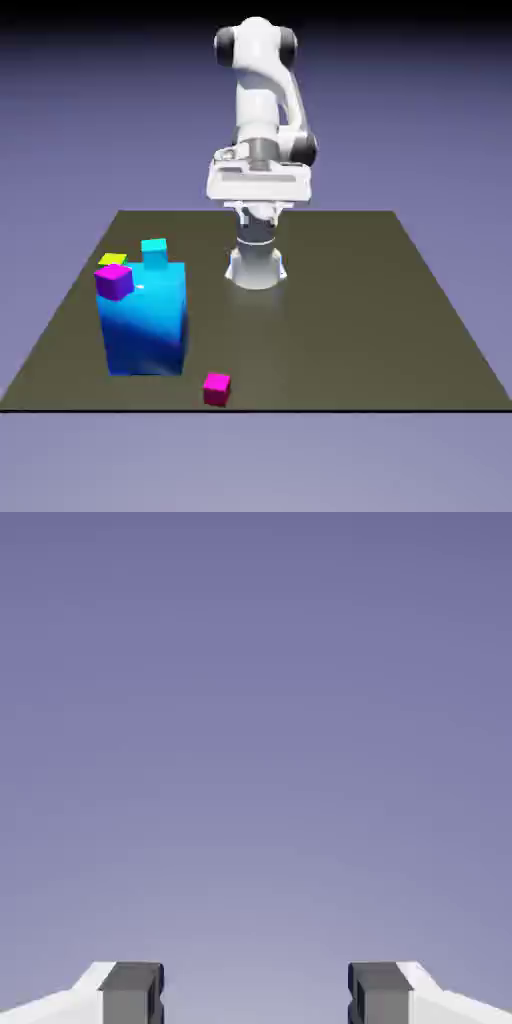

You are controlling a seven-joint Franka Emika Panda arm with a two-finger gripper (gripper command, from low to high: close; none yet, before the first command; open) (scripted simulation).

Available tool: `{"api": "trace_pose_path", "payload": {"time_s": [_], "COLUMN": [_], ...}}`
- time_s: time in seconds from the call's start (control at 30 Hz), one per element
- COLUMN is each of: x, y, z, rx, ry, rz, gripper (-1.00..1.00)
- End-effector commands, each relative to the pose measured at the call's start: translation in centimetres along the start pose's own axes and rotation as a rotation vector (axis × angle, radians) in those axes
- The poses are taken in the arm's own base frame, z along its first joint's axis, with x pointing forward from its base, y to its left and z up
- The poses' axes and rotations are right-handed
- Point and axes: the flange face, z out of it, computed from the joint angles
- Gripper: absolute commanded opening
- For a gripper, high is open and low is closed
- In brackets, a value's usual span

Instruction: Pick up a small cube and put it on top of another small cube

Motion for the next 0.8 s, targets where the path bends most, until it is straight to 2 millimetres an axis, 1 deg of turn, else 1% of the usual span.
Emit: {"api": "trace_pose_path", "payload": {"time_s": [0.0,0.2,0.37,0.57,0.77], "x": [0.3,1.4,1.6,1.1,-0.6], "y": [0.1,1.7,3.8,7.4,12.1], "z": [1.1,7.6,13.3,20.2,26.7], "rx": [-0.024,-0.171,-0.295,-0.446,-0.598], "ry": [-0.022,-0.149,-0.253,-0.375,-0.494], "rz": [0.011,0.077,0.132,0.198,0.263], "gripper": [0.0,0.0,0.0,0.0,0.0]}}
